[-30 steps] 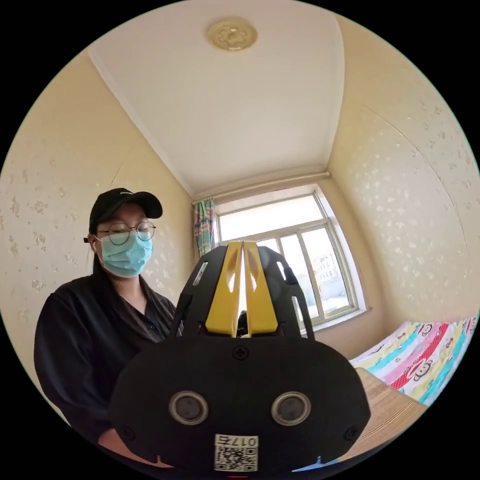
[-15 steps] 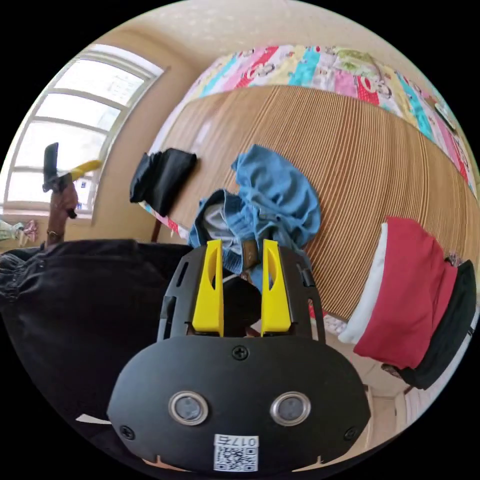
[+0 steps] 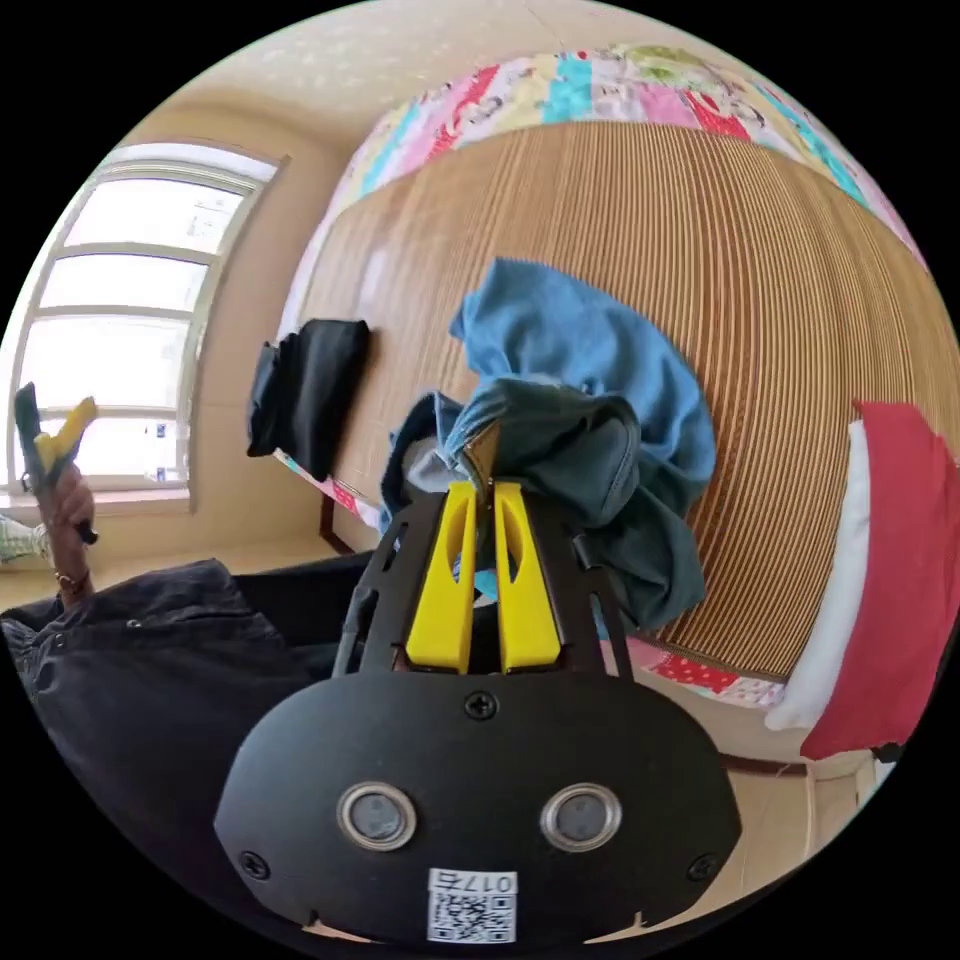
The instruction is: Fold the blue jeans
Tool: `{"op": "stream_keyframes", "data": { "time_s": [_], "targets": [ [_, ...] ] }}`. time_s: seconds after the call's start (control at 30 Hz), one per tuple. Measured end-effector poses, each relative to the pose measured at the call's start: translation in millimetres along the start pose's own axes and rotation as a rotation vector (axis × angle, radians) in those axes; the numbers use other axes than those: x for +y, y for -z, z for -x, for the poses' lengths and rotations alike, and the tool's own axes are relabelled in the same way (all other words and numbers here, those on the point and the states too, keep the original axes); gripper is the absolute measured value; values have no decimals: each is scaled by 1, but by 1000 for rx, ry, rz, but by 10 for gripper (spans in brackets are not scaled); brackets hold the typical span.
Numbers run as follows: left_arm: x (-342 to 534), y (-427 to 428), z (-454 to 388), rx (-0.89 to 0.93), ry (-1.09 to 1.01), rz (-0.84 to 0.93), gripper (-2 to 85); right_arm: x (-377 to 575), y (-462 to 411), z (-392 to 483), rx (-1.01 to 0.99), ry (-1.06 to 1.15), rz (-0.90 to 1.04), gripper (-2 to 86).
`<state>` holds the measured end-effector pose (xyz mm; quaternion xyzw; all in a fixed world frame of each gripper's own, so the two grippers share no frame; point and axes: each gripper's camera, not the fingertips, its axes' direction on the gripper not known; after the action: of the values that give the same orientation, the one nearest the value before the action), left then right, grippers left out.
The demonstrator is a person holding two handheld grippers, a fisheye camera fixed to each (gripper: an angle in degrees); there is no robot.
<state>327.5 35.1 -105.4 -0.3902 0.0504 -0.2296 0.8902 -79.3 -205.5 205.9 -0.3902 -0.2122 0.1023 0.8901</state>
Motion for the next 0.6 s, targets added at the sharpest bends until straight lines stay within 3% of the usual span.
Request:
{"op": "stream_keyframes", "data": {
  "time_s": [0.17, 0.3, 0.47, 0.6],
  "targets": [
    [39, -1, 16, -25, -21, 28, 135, 16, 135, 81, -97, 248, -329, 34],
    [63, -11, 16, -51, -72, 28, 158, 43, 219, 150, -38, 351, -560, 32],
    [67, -22, 2, -52, -162, -33, 186, 88, 275, 210, -47, 419, -766, 31],
    [55, -43, -32, 81, -265, -74, 187, 132, 298, 255, 56, 423, -921, 32]
  ]
}}
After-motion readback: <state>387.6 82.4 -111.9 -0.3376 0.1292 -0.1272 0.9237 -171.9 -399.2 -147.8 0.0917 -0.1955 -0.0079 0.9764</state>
